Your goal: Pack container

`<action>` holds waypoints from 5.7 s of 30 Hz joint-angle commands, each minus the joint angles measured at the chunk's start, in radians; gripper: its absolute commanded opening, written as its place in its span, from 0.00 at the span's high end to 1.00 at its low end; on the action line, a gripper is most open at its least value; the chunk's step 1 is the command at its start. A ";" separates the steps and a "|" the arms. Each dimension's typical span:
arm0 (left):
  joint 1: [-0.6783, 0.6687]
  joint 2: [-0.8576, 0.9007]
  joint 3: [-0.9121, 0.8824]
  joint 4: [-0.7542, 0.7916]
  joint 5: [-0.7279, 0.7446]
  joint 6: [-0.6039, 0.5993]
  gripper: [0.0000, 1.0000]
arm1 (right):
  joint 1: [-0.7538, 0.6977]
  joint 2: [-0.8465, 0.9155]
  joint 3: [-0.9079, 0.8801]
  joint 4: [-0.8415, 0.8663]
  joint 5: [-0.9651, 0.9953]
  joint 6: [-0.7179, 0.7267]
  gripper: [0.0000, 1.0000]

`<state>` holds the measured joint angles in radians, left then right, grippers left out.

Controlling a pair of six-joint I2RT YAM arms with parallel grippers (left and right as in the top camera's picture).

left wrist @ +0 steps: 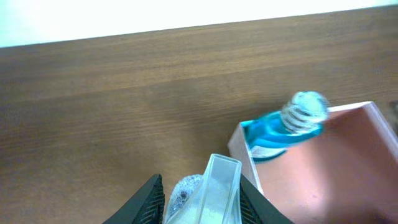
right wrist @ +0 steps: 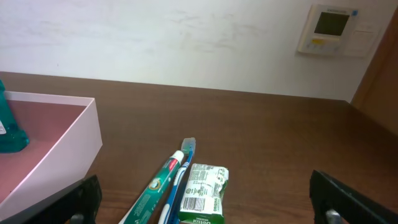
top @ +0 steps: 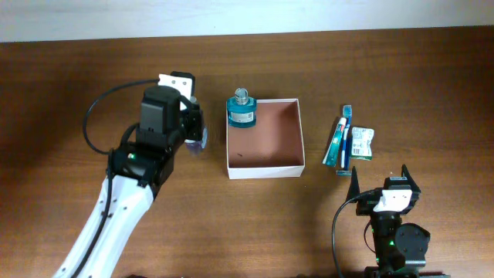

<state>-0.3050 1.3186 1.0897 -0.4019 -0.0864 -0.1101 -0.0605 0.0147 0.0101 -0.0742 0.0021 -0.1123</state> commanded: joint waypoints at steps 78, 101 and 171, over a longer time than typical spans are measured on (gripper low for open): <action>0.196 0.116 0.006 0.026 0.450 0.165 0.71 | -0.006 -0.008 -0.005 -0.006 -0.002 -0.004 0.02; 0.331 0.142 0.006 0.085 0.687 0.163 0.76 | -0.006 -0.008 -0.005 -0.006 -0.002 -0.004 0.02; 0.438 0.066 0.009 0.437 1.289 -0.329 0.88 | -0.006 -0.008 -0.005 -0.006 -0.002 -0.004 0.02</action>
<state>0.1318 1.4277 1.0832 -0.0536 1.0660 -0.2962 -0.0605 0.0147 0.0101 -0.0742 0.0021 -0.1131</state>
